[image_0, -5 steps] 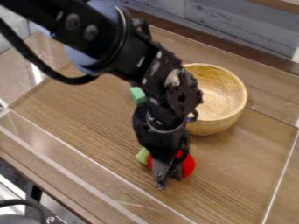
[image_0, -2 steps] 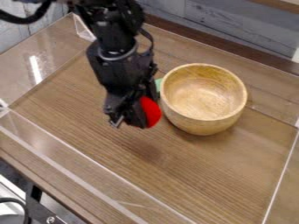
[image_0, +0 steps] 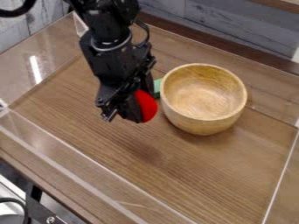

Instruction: Move the red object to the left side of the table

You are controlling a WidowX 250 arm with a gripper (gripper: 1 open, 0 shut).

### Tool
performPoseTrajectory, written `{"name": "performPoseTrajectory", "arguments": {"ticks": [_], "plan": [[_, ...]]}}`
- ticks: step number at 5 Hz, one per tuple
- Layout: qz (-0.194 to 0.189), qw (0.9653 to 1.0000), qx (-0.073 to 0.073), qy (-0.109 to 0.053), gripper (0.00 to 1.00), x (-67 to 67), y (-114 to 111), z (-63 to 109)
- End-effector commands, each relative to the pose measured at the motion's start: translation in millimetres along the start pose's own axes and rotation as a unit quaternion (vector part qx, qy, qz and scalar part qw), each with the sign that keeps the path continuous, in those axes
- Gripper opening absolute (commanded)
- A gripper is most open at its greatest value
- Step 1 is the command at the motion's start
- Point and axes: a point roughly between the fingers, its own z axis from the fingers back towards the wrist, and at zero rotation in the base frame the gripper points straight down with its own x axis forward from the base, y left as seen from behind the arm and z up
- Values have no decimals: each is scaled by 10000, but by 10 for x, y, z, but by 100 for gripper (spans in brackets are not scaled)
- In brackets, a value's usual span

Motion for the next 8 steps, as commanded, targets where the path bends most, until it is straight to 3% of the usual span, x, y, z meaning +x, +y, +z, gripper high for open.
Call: {"name": "performPoseTrajectory", "arguments": {"ticks": [1,3,4,6,7,8], "plan": [[-413,9988,-256,-51,0,-45,-56,166],[-696,9970,-278,-179,0,-74,30,168],[-1047,9940,-248,-197,0,131,92,78],[-1538,9876,-201,-246,0,417,170,-196],[-2011,9793,-134,-183,0,339,146,-293],[-2498,9682,-72,-111,0,274,120,-374]]}}
